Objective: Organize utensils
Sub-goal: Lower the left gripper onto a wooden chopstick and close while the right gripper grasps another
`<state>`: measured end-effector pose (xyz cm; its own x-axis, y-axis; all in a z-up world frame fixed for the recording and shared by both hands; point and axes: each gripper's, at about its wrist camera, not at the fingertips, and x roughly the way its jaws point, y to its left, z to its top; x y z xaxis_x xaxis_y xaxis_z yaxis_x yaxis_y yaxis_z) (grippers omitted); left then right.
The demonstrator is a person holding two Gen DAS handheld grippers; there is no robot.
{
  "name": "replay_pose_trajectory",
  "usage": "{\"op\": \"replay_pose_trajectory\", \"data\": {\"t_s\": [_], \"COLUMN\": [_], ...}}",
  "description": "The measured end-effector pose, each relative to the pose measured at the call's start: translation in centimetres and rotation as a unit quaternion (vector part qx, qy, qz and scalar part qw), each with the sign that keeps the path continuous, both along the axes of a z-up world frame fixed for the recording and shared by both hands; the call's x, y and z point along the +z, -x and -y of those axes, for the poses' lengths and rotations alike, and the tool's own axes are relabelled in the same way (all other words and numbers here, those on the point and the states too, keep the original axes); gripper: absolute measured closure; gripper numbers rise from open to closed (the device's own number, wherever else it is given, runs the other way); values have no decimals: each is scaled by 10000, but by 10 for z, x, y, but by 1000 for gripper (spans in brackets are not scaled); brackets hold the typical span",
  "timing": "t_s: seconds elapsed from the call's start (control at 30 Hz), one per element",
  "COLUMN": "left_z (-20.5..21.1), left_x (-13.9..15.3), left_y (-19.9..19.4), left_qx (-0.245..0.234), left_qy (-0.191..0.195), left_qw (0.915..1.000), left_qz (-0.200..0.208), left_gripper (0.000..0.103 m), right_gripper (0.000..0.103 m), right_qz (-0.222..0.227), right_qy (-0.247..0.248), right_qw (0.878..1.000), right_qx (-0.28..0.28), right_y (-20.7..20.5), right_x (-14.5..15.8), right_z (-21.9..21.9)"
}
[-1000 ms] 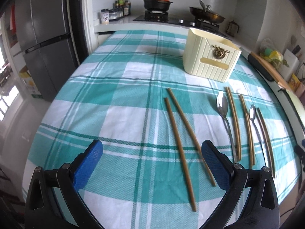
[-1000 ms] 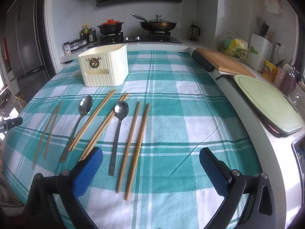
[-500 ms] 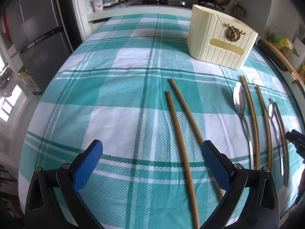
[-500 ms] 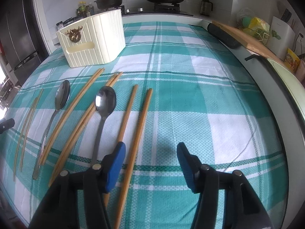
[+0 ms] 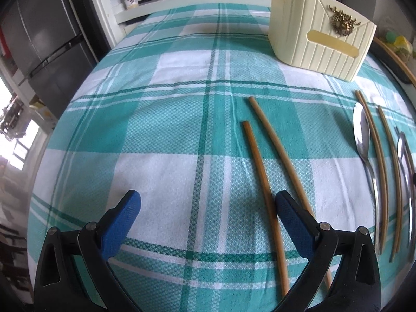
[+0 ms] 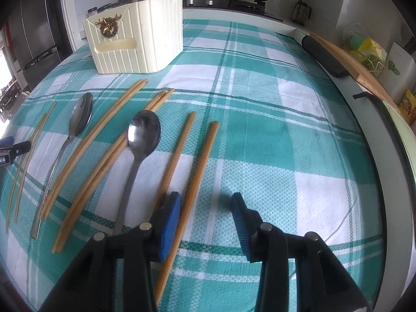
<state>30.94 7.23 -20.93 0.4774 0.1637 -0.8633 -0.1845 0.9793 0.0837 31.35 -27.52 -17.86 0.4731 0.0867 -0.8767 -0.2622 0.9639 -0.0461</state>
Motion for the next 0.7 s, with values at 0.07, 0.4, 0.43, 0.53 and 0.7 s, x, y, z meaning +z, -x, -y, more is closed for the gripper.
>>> {"op": "replay_pose_trajectory", "data": {"t_s": [0.07, 0.4, 0.43, 0.53, 0.7], "left_z": [0, -3, -3, 3, 1], "left_x": [1, 2, 3, 8, 16], "left_y": [-5, -48, -52, -60, -59], "left_qx": [-115, -474, -503, -650, -717], "left_qy": [-57, 313, 478, 418, 619], "left_qw": [9999, 9961, 9951, 9954, 9947], "left_qz": [-75, -673, -700, -574, -391], "left_gripper": [0, 18, 28, 65, 98], "right_gripper": [62, 93, 94, 96, 96], "right_qz": [-43, -291, -312, -323, 38], "right_qy": [9, -252, -289, -420, -1089], "right_qw": [10000, 9992, 9989, 9980, 9928], "right_qx": [63, -134, -190, -356, -505], "right_y": [-9, -77, -83, -92, -78], "right_x": [0, -3, -3, -2, 27], "right_z": [-2, -11, -12, -11, -5]}}
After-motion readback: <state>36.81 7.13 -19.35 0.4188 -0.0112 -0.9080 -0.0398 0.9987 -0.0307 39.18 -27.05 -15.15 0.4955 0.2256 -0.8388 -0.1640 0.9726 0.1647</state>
